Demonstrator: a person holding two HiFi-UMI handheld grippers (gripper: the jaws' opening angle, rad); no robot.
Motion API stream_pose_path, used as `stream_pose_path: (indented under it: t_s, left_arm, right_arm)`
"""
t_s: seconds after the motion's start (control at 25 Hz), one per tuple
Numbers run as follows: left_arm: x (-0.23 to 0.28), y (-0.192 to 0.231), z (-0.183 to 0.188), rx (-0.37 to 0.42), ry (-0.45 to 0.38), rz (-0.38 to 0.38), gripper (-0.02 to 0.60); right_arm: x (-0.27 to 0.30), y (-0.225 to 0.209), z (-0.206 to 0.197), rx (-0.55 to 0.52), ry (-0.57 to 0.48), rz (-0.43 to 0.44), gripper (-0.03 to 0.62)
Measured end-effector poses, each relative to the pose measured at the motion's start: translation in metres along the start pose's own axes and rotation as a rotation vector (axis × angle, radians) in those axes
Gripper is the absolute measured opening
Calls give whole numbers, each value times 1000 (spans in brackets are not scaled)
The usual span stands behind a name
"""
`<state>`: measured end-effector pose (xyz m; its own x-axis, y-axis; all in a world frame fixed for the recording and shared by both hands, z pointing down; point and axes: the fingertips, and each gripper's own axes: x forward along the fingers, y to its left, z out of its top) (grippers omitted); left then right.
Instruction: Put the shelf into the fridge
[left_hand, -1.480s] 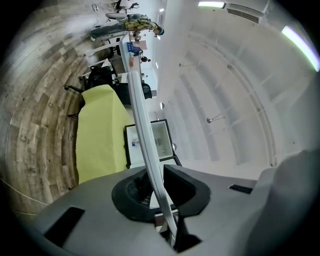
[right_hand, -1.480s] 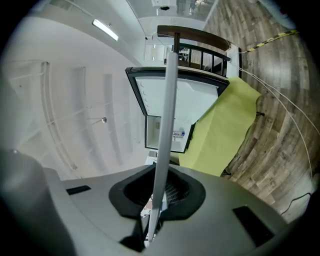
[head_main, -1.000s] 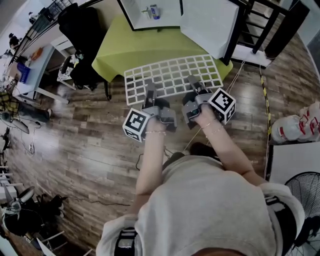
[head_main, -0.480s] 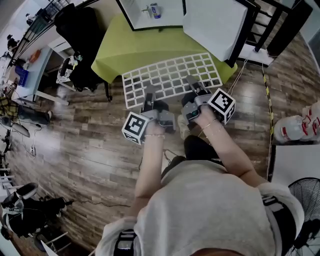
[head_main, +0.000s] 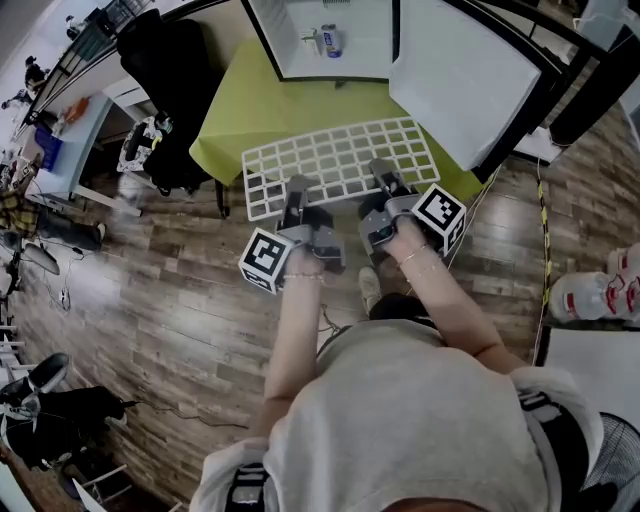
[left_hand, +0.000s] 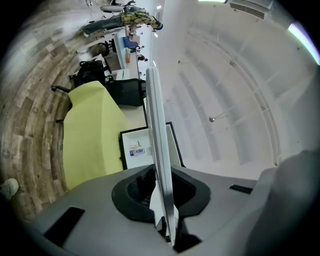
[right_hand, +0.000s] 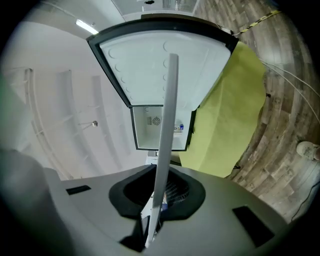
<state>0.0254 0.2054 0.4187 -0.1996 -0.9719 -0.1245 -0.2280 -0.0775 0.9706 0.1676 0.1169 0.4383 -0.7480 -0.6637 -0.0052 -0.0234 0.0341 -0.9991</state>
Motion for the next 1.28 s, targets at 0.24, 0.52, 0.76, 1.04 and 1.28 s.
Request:
stream_pose_path:
  t_s: [0.24, 0.52, 0.76, 1.04, 1.28]
  left_arm:
    - [85, -2, 28, 2, -27, 1, 49]
    - [142, 8, 31, -21, -32, 0, 49]
    - [162, 20, 38, -26, -35, 25, 49]
    - [185, 30, 22, -33, 32, 37, 49]
    - [217, 38, 30, -59, 67, 25, 49]
  right_arm:
    - [82, 21, 31, -8, 16, 10, 28]
    - [135, 22, 63, -20, 32, 17, 26]
    - [155, 13, 67, 2, 41, -2, 26]
    - [157, 0, 88, 33, -19, -23, 25]
    - [185, 2, 98, 21, -54, -14, 25]
